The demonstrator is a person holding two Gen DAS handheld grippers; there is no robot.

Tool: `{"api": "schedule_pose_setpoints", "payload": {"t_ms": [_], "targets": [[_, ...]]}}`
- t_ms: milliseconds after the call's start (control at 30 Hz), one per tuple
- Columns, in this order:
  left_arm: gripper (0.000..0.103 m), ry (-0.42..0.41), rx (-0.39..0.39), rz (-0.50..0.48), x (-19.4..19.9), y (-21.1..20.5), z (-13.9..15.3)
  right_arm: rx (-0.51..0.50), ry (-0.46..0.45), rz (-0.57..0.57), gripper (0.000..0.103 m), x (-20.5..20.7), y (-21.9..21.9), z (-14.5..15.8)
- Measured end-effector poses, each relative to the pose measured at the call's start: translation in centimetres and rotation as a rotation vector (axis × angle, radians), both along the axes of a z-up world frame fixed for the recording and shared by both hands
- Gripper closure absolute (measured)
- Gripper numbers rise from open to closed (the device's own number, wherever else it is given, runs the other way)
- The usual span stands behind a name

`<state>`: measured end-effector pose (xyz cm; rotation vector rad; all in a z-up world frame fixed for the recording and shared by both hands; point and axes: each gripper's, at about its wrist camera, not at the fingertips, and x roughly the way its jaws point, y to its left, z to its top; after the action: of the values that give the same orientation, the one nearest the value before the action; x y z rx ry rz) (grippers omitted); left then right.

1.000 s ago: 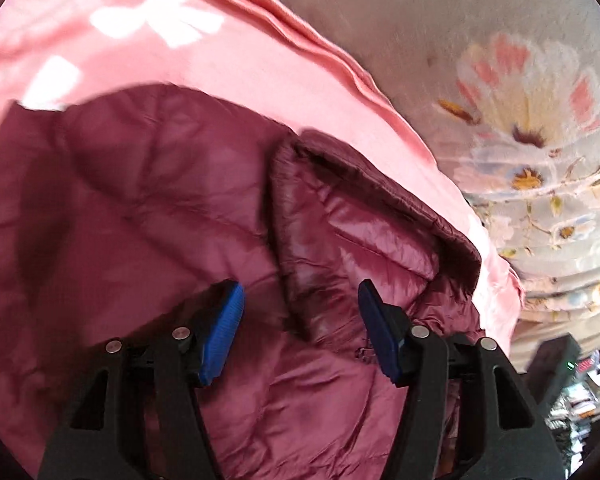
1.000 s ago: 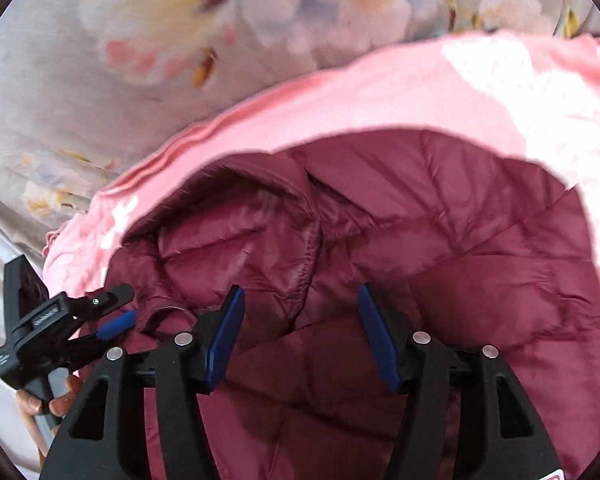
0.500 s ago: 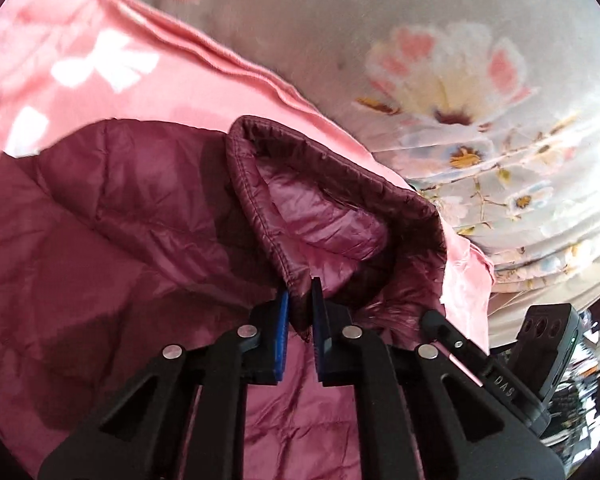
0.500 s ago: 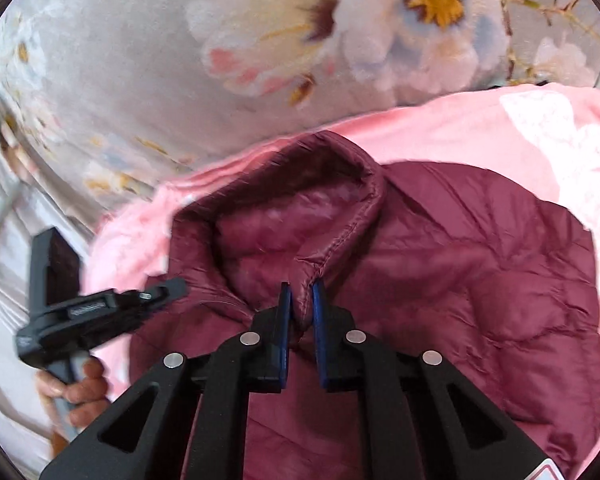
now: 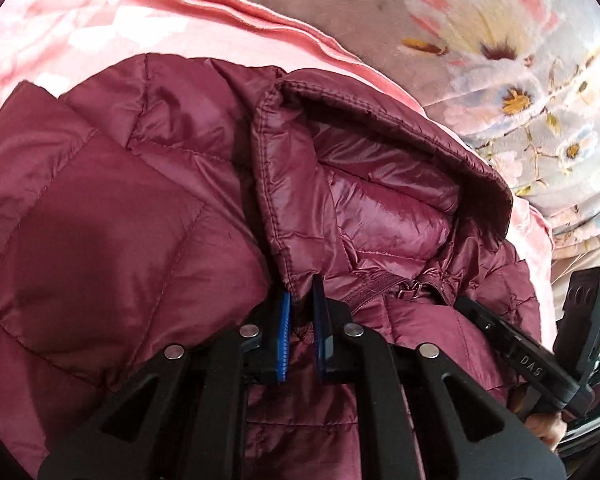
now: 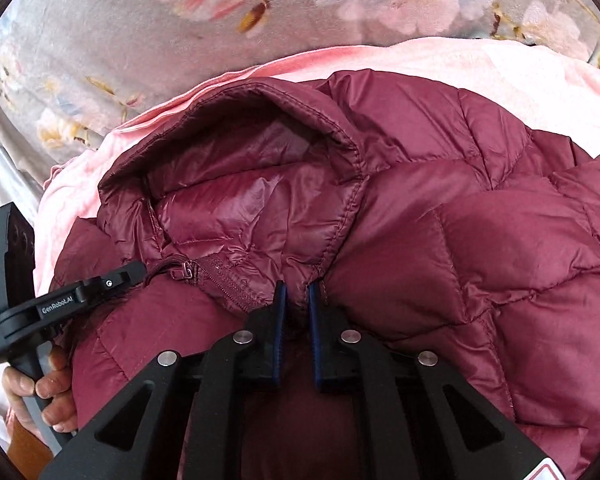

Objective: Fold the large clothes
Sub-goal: 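Grasp the jacket collar with the right tool while the left tool grasps beside it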

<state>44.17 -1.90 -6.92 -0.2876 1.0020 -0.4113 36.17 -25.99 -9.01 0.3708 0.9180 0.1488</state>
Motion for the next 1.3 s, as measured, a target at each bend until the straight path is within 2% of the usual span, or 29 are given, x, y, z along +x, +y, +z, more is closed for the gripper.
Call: {"api": "schedule_pose_setpoints", "payload": {"t_ms": [100, 133, 233, 333, 400, 533, 567, 633, 700, 767, 833, 967, 1067, 1167, 1233, 1300], "targets": [[0.091, -0.033, 0.029, 0.002, -0.9, -0.3, 0.5, 0.018, 0.007, 0.002, 0.093, -0.6, -0.7, 1.0], [0.088, -0.045, 0.044, 0.003, -1.5, -0.2, 1.0, 0.016, 0.0, -0.002, 0.088, -1.3, -1.1, 1.7], [0.08, -0.106, 0.126, -0.005, -3.5, 0.5, 2.9, -0.025, -0.04, -0.016, 0.082, -3.5, -1.8, 3.8], [0.08, -0.149, 0.216, -0.014, -4.8, 1.2, 4.6, -0.024, -0.075, -0.012, 0.082, -4.2, -2.0, 6.0], [0.08, -0.179, 0.203, 0.003, -4.8, 1.1, 6.2, -0.011, -0.092, -0.011, 0.085, -3.5, -1.6, 6.7], [0.08, -0.176, 0.099, 0.034, -2.9, -0.5, 8.5, -0.011, -0.098, -0.003, 0.087, -0.8, 0.5, 6.6], [0.08, -0.161, 0.09, 0.036, -2.1, -1.1, 8.3, -0.021, -0.087, -0.001, 0.089, -0.2, 1.0, 6.2], [0.08, -0.13, 0.128, 0.05, -0.9, -2.2, 6.9, -0.066, -0.051, -0.001, 0.092, 0.5, 1.6, 4.6], [0.08, -0.073, 0.181, 0.059, 0.1, -2.6, 4.4, -0.086, -0.014, -0.004, 0.094, 0.6, 1.6, 2.9], [0.08, -0.028, 0.193, 0.07, 0.5, -2.5, 2.3, -0.086, 0.005, -0.005, 0.101, 0.7, 1.4, 1.7], [0.079, -0.044, 0.18, 0.067, 0.3, -2.3, 1.5, -0.087, -0.002, 0.003, 0.102, 0.5, 1.2, 1.1], [0.079, -0.098, 0.225, 0.049, -0.3, -2.7, 1.1, -0.146, -0.032, 0.012, 0.102, 0.2, 1.8, 0.7], [0.079, -0.134, 0.257, 0.045, -0.6, -3.1, 1.0, -0.18, -0.042, 0.013, 0.102, 0.2, 2.3, 0.7], [0.079, -0.136, 0.231, 0.054, -0.6, -2.7, 1.0, -0.143, -0.022, 0.012, 0.102, 0.2, 1.6, 1.3], [0.079, -0.124, 0.204, 0.063, -1.0, -1.8, 1.8, -0.091, -0.028, -0.009, 0.097, -0.4, 0.6, 2.9], [0.08, -0.14, 0.162, 0.07, -1.7, -0.5, 3.4, -0.045, -0.083, -0.026, 0.094, -0.9, -0.3, 5.5]]}}
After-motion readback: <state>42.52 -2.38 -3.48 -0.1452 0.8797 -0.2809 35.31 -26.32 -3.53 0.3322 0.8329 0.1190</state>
